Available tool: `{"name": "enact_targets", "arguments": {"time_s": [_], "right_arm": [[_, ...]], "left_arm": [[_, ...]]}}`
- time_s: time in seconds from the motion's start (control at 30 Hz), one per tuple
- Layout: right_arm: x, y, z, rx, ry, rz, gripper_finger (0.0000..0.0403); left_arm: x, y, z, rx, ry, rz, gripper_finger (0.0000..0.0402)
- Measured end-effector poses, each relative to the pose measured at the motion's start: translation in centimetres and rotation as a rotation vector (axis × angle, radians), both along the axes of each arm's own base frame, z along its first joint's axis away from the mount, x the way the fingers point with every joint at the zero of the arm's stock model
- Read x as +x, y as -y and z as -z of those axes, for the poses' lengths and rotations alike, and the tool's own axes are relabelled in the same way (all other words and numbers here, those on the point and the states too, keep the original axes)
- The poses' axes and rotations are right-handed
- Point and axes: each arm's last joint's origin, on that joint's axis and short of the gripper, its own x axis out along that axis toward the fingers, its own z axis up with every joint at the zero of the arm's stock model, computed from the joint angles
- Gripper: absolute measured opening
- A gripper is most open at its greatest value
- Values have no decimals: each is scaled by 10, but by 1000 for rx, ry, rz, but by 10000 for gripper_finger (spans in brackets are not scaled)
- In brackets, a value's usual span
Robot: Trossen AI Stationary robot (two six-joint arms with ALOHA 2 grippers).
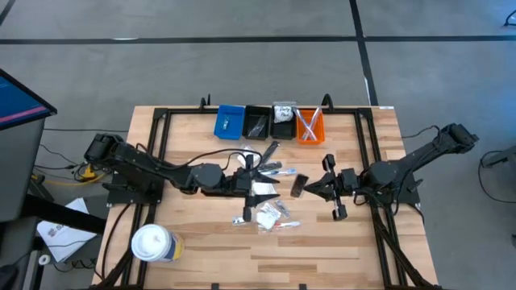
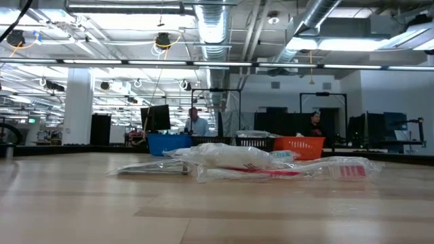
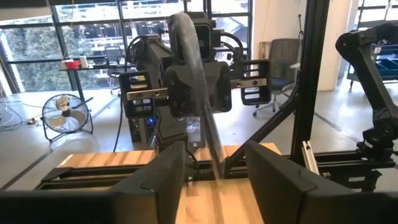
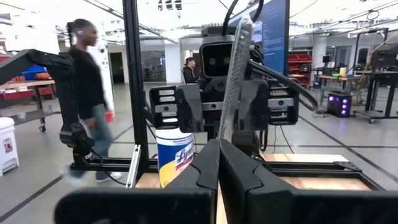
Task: Pick & Place Travel size toiletries
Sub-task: Put the black comb into the left black bin
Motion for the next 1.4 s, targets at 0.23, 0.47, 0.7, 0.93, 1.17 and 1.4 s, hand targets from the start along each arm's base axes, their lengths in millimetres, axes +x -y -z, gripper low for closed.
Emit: {"name": "enact_targets", "arguments": {"time_s": [0.23, 0.47, 0.7, 0.93, 1.17, 1.4], "right_arm": [[4, 1, -2, -32, 47, 22, 0], [19, 2, 4, -58, 65, -13, 0], [27, -2, 8, -49, 88, -53, 0], [47, -5, 10, -60, 63, -36, 0], [58, -9, 10, -77, 41, -32, 0], [53, -7, 7, -81, 25, -33, 0]], "left_arm": [[0, -1, -2, -4, 14, -3, 212], [0, -3, 2, -1, 7, -10, 234], [1, -5, 2, -2, 11, -11, 245], [1, -3, 1, 0, 17, 47, 251], [0, -2, 1, 0, 14, 50, 250], [0, -1, 2, 2, 8, 53, 250]]}}
